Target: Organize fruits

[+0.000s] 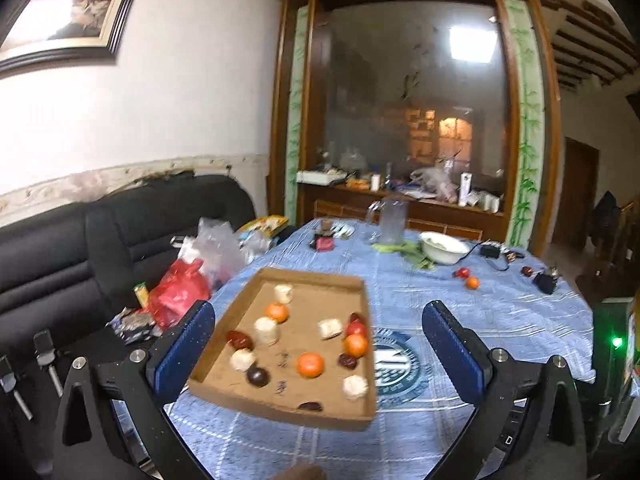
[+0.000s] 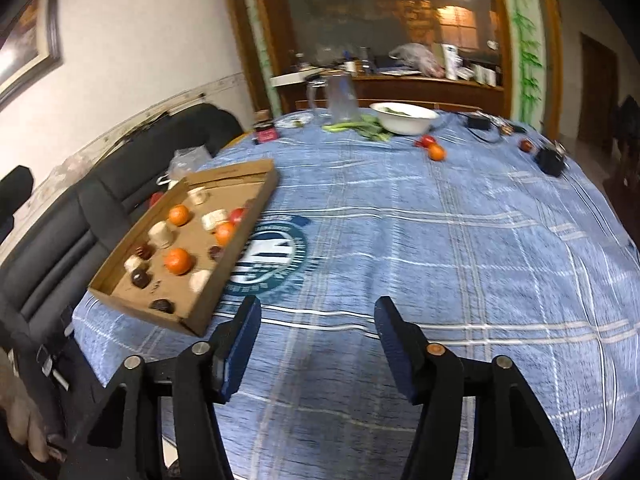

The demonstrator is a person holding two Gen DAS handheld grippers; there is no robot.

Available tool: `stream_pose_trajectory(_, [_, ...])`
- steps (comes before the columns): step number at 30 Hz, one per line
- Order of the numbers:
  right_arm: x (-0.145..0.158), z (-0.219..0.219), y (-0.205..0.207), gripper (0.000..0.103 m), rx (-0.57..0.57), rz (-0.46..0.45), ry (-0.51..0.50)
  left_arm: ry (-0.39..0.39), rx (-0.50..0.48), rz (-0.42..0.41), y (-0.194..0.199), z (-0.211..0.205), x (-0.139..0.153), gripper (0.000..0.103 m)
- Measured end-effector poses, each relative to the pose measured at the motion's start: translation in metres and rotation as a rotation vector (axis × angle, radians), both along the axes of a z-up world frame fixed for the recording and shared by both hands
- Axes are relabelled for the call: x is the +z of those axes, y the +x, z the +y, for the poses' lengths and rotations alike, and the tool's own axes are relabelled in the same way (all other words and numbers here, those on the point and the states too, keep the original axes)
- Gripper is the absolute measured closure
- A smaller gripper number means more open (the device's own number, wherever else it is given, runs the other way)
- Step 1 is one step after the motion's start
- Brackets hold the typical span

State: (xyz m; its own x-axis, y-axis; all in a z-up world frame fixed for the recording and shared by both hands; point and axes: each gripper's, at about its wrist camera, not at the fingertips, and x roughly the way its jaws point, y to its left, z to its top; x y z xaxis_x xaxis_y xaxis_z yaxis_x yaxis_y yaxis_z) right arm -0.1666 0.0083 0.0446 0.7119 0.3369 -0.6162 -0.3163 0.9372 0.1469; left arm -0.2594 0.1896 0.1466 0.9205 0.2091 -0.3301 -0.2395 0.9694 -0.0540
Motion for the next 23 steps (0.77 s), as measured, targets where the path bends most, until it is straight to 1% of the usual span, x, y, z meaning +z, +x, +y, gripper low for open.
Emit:
stream_pose_trajectory(4, [-0.001, 0.036, 0.006, 0.035, 0.065, -0.004, -0.052, -0.063, 0.002, 0.105, 0.014, 0.021, -0.017, 0.0])
stream_pose_trajectory(6, [-0.005, 0.047, 0.01, 0.035, 0.077, 0.0, -0.072, -0.072, 0.007, 0.164, 0.021, 0.027, -0.029, 0.0])
stream_pose_trajectory(8, [-0.009, 0.059, 0.015, 0.035, 0.09, 0.01, -0.089, -0.078, 0.034, 0.212, 0.027, 0.034, -0.04, 0.0])
stream_pose_trajectory(12, [-0.014, 0.071, 0.019, 0.035, 0.101, 0.016, -0.105, -0.107, 0.066, 0.259, 0.034, 0.046, -0.054, 0.0])
stream_pose_trajectory(16, [-0.017, 0.078, 0.02, 0.035, 0.109, 0.011, -0.131, -0.132, 0.076, 0.301, 0.039, 0.052, -0.064, 0.0])
stream_pose_trajectory(23, [-0.018, 0.079, 0.018, 0.031, 0.11, 0.007, -0.132, -0.12, 0.102, 0.332, 0.041, 0.052, -0.068, 0.0])
